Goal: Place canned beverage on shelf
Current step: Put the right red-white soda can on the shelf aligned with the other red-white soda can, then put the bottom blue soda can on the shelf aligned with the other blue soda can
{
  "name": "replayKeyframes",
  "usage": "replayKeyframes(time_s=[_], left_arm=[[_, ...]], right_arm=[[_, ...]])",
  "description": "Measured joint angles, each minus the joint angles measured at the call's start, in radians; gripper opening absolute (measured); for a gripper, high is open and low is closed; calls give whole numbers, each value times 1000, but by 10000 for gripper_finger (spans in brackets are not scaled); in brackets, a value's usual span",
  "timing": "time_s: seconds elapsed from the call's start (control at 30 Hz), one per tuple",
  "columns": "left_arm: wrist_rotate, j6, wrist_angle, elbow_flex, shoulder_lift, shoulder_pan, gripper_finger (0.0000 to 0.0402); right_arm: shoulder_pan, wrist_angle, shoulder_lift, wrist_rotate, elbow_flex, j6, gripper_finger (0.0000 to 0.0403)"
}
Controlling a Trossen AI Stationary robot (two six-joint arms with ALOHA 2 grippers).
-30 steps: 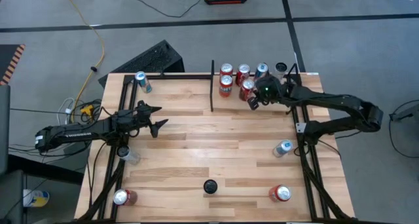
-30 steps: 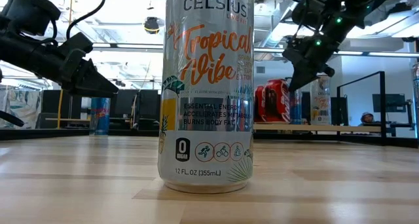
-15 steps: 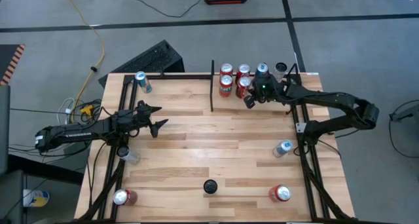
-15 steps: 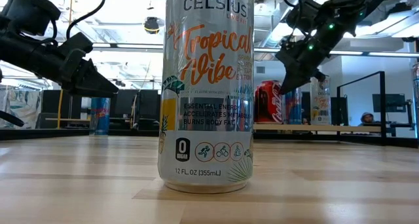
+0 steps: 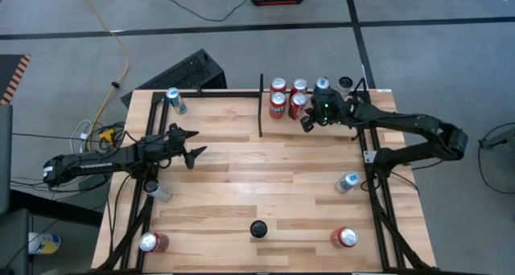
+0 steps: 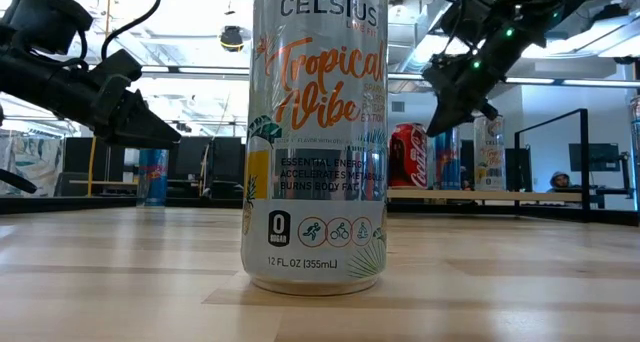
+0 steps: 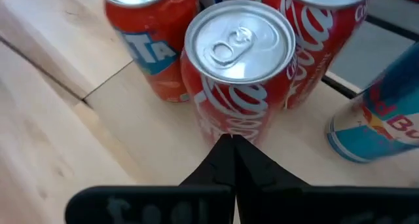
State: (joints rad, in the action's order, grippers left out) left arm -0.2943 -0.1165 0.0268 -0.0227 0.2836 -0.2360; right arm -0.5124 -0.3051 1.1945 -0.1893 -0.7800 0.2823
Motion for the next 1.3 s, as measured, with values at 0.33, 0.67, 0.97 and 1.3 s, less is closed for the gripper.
replayKeyframes(time_s=[0.33, 0.67, 0.97, 1.3], left_arm=[[0, 0, 0, 0, 0, 0, 334], [0, 0, 0, 0, 0, 0, 334], [0, 0, 0, 0, 0, 0, 334], [0, 0, 0, 0, 0, 0, 334]], right_arm=[[161, -381, -142, 7, -159, 109, 18], [534, -772, -126, 170, -350, 584, 26], [807, -1062, -111, 188, -441, 1062, 27], [1007, -1164, -110, 186, -442, 1342, 28]])
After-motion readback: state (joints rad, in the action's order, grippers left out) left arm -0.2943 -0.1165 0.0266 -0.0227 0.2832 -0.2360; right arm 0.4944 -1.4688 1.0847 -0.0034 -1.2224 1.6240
